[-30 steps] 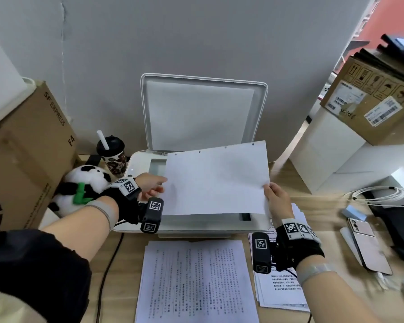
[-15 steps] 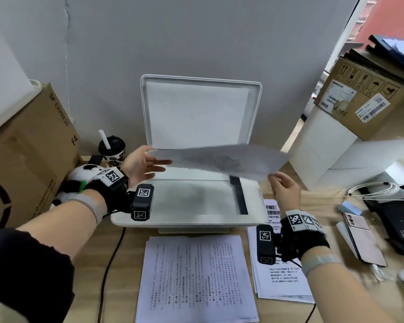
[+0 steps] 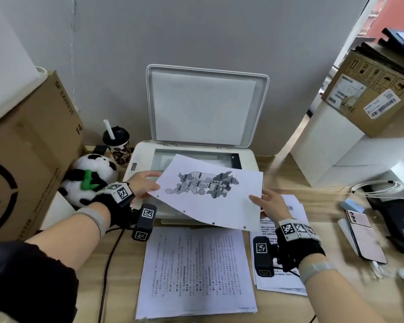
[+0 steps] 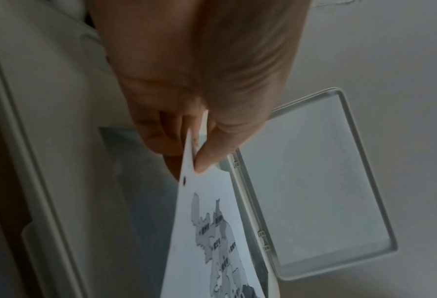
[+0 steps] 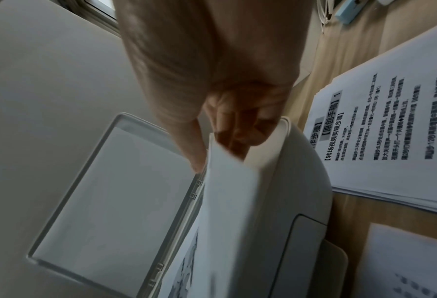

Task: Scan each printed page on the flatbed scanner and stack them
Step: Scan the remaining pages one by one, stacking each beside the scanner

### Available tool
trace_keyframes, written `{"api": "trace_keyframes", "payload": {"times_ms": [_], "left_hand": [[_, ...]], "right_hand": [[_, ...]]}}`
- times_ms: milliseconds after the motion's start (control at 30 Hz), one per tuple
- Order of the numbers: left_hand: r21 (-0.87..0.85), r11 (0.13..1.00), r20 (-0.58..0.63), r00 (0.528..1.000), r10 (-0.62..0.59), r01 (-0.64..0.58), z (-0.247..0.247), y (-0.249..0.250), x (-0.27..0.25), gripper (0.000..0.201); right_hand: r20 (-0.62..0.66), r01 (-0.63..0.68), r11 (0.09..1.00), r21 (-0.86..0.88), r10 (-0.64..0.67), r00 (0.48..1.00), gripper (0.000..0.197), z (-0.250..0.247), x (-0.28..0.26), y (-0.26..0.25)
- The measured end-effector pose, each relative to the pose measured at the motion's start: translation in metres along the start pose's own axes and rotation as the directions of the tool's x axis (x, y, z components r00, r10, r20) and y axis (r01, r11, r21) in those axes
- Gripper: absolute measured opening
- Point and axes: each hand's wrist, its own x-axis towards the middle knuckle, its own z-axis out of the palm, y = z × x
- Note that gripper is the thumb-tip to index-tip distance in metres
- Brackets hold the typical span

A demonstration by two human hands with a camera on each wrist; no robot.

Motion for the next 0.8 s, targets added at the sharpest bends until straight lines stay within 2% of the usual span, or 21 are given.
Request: {"api": "trace_keyframes", "payload": {"times_ms": [100, 200, 367, 467, 533, 600, 700, 733, 800], "left_hand": [[0.164, 0.986, -0.138, 0.989, 0.056, -0.033, 0.002, -0.003, -0.001, 0.045], [0.258, 0.965, -0.205, 0.974, 0.096, -0.041, 0.005, -0.005, -0.003, 0.036], [0.118, 0.992, -0.246, 0.967, 0.068, -0.040, 0.014, -0.010, -0.005, 0.036], [-0.119, 0.990, -0.227, 0.972, 0.051, -0.080, 0.024, -0.008, -0.007, 0.033], [-0.366, 0.929, -0.155, 0.988, 0.003, -0.060, 0.028, -0.004, -0.011, 0.024], [-0.481, 0.877, -0.016, 1.000, -0.010, 0.001, 0.032, 0.000, -0.016, 0.025], [-0.366, 0.923, 0.229, 0.973, -0.034, 0.119, 0.039, 0.001, -0.024, 0.039], [-0.280, 0.948, 0.324, 0.944, -0.056, 0.153, 0.043, 0.001, -0.027, 0.039], [-0.075, 0.983, 0.500, 0.859, -0.109, 0.168, 0.054, -0.003, -0.034, 0.039]], "right_hand": [[0.055, 0.008, 0.990, -0.142, 0.000, 0.998, 0.011, 0.001, -0.005, -0.001], [0.035, -0.049, 0.966, -0.255, 0.060, 0.998, 0.027, -0.001, -0.004, 0.008], [-0.013, -0.126, 0.970, -0.208, 0.126, 0.992, 0.027, -0.002, -0.010, 0.023], [-0.066, -0.103, 0.991, -0.089, 0.097, 0.993, 0.020, -0.003, -0.015, 0.029], [-0.134, -0.084, 0.995, 0.051, 0.090, 0.987, 0.015, -0.006, -0.019, 0.033], [-0.216, -0.070, 0.976, 0.208, 0.115, 0.969, 0.018, -0.011, -0.021, 0.042], [-0.366, -0.058, 0.927, 0.371, 0.203, 0.908, 0.033, -0.021, -0.021, 0.061], [-0.403, -0.058, 0.908, 0.414, 0.240, 0.883, 0.037, -0.024, -0.023, 0.068], [-0.434, -0.061, 0.857, 0.511, 0.319, 0.842, 0.037, -0.027, -0.027, 0.081]]}}
